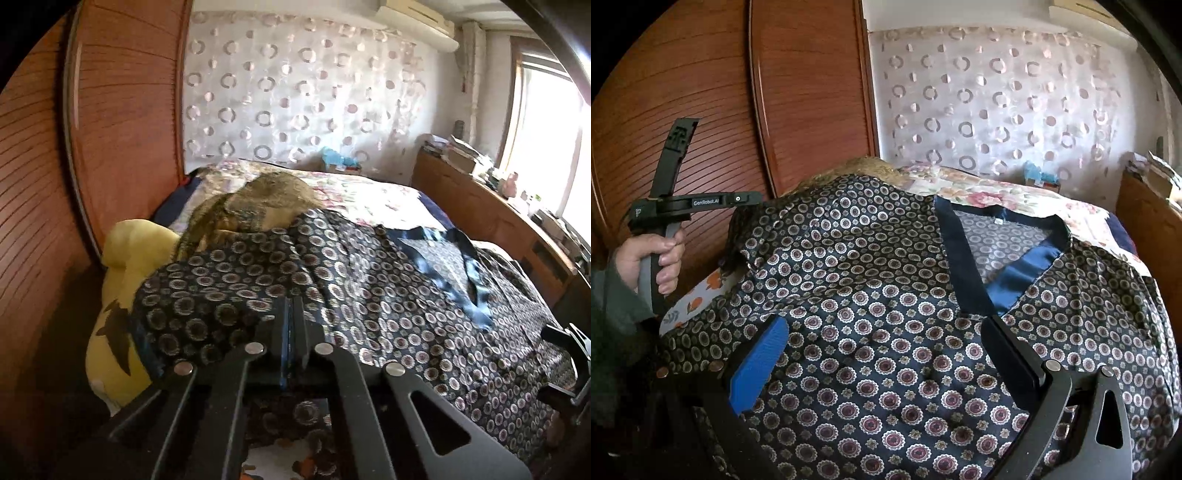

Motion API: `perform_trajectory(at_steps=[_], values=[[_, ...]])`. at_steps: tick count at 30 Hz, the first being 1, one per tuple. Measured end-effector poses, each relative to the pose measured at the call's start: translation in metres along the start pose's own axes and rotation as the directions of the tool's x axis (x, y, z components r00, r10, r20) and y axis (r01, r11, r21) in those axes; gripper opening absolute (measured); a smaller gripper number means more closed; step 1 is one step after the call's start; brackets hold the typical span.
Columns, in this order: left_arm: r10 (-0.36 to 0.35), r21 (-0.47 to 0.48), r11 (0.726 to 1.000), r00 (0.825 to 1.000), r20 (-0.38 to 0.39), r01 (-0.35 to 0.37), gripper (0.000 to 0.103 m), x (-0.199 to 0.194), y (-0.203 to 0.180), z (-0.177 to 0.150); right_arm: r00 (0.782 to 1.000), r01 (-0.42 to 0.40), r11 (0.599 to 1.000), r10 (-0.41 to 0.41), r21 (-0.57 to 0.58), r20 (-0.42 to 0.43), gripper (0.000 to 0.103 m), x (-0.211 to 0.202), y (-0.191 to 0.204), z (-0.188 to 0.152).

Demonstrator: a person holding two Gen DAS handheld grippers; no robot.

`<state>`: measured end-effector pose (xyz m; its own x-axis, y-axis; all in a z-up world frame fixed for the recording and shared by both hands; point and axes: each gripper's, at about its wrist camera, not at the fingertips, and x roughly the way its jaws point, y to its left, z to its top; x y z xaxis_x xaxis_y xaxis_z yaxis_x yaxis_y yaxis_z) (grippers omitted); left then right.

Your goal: Fold small clothes

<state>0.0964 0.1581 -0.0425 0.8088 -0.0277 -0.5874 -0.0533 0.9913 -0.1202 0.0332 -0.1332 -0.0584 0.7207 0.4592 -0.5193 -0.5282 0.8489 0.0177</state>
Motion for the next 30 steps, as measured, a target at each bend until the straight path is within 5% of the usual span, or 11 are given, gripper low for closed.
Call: perform_trajectory(at_steps=[2, 4, 8, 12, 15, 21, 30], values=[[0.048, -0.022, 0.999, 0.999, -0.016, -0.048, 0.007, 0.0, 0.005, 0.0, 1.0, 0.001, 1.0, -0.001, 0.001, 0.007, 0.103, -0.002, 0.0, 0.0], [0.06, -0.03, 0.998, 0.997, -0.041, -0.061, 0.046, 0.004, 0.01, -0.002, 1.0, 0.003, 1.0, -0.003, -0.002, 0.009, 0.103, -0.004, 0.001, -0.001], [0.02, -0.062, 0.998, 0.996, -0.086, -0.026, 0.062, 0.016, 0.014, -0.008, 1.0, -0.001, 1.0, 0.001, 0.0, 0.008, 0.103, -0.004, 0.0, -0.002], [-0.014, -0.072, 0.997, 0.994, -0.113, 0.006, 0.056, 0.028, 0.006, -0.011, 1.0, 0.0, 1.0, 0.0, 0.007, 0.004, 0.103, -0.003, -0.003, -0.003], [0.009, -0.041, 0.999, 0.99, -0.138, -0.015, 0.002, 0.038, 0.002, -0.012, 1.0, 0.005, 1.0, -0.005, 0.008, 0.0, 0.103, -0.003, -0.004, -0.005], [0.028, 0.032, 0.999, 1.0, -0.011, -0.027, 0.002, 0.007, -0.019, -0.001, 1.0, 0.018, 1.0, -0.018, 0.023, 0.002, 0.103, -0.007, -0.012, -0.008], [-0.099, 0.163, 0.982, 0.995, -0.007, 0.099, 0.002, -0.001, -0.083, 0.022, 0.999, 0.036, 0.998, -0.037, 0.054, 0.018, 0.103, -0.018, -0.024, -0.008]])
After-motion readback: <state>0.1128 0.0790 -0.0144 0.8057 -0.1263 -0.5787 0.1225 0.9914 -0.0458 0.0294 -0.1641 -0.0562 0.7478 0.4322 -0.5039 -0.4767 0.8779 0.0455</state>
